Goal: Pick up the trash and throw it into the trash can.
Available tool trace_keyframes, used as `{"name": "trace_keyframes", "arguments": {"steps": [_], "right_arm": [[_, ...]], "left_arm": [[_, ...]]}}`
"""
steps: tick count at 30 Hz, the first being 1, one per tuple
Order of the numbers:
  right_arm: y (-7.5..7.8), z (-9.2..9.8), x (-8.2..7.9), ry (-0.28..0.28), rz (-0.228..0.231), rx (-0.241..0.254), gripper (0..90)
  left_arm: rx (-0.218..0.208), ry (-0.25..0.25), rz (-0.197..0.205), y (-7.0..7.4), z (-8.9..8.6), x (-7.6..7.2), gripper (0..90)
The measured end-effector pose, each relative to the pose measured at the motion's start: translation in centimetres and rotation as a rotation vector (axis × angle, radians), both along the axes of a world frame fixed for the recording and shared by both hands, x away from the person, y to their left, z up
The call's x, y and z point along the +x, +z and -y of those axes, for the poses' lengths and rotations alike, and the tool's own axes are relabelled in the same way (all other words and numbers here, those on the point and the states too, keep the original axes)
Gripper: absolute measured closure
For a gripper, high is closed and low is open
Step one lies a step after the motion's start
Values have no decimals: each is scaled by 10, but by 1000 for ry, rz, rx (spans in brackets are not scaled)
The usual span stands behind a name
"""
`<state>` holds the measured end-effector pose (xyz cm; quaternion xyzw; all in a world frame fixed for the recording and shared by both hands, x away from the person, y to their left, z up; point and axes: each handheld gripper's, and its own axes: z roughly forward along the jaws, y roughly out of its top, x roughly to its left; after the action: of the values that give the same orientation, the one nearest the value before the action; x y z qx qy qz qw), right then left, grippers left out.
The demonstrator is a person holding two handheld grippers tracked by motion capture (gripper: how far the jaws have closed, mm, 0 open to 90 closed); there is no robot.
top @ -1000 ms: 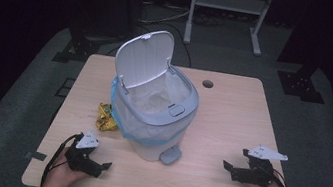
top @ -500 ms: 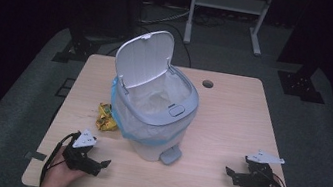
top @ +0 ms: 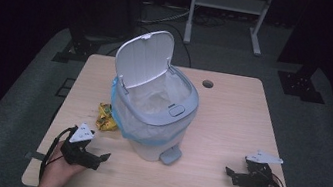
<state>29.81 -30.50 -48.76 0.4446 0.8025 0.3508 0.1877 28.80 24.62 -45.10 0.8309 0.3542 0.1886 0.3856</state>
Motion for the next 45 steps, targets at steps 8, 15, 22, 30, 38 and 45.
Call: {"name": "trace_keyframes", "arguments": {"steps": [8,15,22,30,38,45], "right_arm": [[0,0,0,-1,0,0,92],[0,0,0,1,0,-2,92],[0,0,0,1,1,-2,92],[0,0,0,-2,0,-1,92],[0,0,0,-3,0,-1,92],[0,0,-1,-7,-1,-1,92]], "left_arm": [[-24,13,41,16,0,12,0],[-36,35,56,24,1,26,0],[-36,48,67,28,5,37,0],[-28,68,69,28,9,56,0],[-41,80,67,26,11,72,0],[-18,100,42,17,11,82,0]]}}
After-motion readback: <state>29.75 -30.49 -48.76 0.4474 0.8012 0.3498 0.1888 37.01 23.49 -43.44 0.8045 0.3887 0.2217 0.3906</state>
